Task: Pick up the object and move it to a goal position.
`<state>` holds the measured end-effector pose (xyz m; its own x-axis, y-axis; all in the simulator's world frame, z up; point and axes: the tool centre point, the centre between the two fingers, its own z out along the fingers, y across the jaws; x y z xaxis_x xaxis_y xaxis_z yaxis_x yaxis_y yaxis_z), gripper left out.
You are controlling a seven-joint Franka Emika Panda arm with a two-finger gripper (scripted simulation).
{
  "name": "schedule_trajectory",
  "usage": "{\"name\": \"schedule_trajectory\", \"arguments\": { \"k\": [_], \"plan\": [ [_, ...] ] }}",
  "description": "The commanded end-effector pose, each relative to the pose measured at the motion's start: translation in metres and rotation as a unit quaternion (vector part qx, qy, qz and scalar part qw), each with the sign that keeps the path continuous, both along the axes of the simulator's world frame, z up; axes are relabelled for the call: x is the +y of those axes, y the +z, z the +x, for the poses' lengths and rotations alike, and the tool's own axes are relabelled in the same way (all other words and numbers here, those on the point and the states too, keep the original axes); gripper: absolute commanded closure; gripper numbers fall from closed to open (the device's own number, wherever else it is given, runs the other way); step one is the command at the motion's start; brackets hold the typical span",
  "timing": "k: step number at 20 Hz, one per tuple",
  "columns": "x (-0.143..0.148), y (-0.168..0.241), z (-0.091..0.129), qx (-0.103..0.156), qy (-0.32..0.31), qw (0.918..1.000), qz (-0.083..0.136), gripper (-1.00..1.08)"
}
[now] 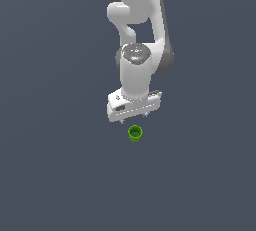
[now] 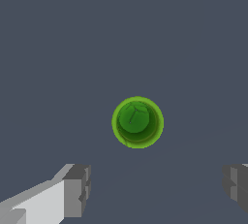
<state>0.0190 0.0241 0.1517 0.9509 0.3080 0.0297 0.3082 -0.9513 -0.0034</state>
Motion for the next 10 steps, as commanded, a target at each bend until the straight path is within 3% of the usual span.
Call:
{"name": "schedule_trajectory", "arguments": {
  "k": [1,10],
  "plan": [
    [0.001,-0.004,0.001,0.001,0.035,0.9994,-0.002,-0.92],
    [0.003,-0.02,0.006,0.005,0.166,0.9861,-0.008,-0.92]
  ]
}}
